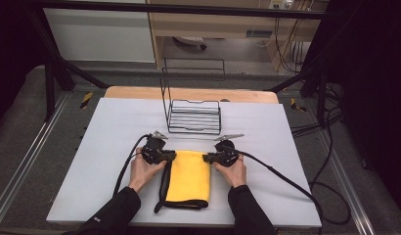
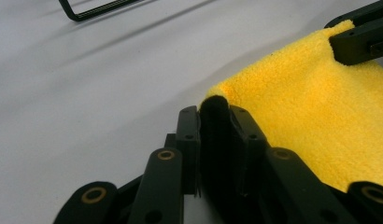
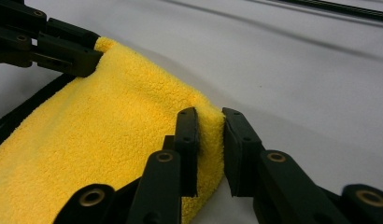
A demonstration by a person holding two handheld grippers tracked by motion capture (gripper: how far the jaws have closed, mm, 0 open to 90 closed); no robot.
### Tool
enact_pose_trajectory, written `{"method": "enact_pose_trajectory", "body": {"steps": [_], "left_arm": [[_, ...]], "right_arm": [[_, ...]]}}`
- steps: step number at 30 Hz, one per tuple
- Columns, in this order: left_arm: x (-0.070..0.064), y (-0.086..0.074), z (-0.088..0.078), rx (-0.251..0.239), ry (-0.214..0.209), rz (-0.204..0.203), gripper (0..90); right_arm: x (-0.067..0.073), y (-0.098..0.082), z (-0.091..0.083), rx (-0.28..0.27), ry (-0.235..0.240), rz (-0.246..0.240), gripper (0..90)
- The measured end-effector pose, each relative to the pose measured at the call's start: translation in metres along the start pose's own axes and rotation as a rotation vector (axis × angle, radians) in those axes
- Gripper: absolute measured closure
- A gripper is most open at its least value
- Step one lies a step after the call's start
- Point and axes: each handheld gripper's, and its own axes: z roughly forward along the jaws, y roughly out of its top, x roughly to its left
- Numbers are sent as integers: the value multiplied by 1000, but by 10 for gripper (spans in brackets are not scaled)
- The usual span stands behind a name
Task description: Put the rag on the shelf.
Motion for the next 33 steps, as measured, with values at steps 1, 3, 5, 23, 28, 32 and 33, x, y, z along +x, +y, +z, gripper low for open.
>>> {"method": "enact_pose_trajectory", "body": {"steps": [1,3,5,23,28,32,33], "left_arm": [[0,0,0,1,-1,1,767],[-1,0,-1,-3,5,3,781],[-2,0,-2,-8,5,4,792],[-12,-2,-41,-158,10,27,808],[-13,-4,-54,-197,7,32,808],[-14,-6,-65,-233,10,30,808],[-15,-6,-68,-241,7,28,808]], "right_arm": [[0,0,-1,2,2,0,816],[0,1,-2,0,4,6,830],[1,1,-3,-7,3,3,836],[18,4,-37,-163,53,-57,840],[25,7,-44,-197,57,-83,840],[33,11,-49,-228,61,-113,840],[34,12,-51,-236,62,-118,840]]}}
